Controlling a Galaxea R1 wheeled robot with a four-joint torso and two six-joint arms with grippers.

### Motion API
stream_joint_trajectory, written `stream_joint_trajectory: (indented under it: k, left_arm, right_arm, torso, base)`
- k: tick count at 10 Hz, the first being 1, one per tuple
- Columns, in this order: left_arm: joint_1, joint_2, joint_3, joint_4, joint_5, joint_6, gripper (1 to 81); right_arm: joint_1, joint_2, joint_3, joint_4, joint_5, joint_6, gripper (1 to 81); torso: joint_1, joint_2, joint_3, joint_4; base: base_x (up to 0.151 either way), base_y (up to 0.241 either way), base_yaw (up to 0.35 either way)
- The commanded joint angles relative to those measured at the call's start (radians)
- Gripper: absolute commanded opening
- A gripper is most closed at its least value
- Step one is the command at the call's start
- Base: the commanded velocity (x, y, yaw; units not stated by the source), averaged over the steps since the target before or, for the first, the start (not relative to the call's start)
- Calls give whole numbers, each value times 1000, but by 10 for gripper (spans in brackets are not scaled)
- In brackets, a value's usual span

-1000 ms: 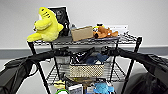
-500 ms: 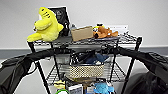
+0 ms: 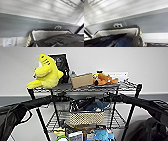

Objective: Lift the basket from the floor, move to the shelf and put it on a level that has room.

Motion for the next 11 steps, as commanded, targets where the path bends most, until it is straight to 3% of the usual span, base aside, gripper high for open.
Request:
stream_joint_trajectory:
  k: [1, 6, 11]
  left_arm:
    - [-152, -115, 177, 1, -13, -18, 811]
    - [-140, -237, 366, -1, -20, -53, 811]
    - [-91, -424, 577, -1, -36, -61, 811]
  right_arm:
    - [140, -190, 300, 7, 21, 70, 811]
    - [127, -373, 553, 7, 61, 127, 811]
    - [107, -569, 789, 8, 84, 164, 811]
  torso:
    - [0, 0, 0, 0]
    - [0, 0, 0, 0]
    - [0, 0, 0, 0]
  base:
    - [0, 0, 0]
    - [0, 0, 0]
    - [0, 0, 0]
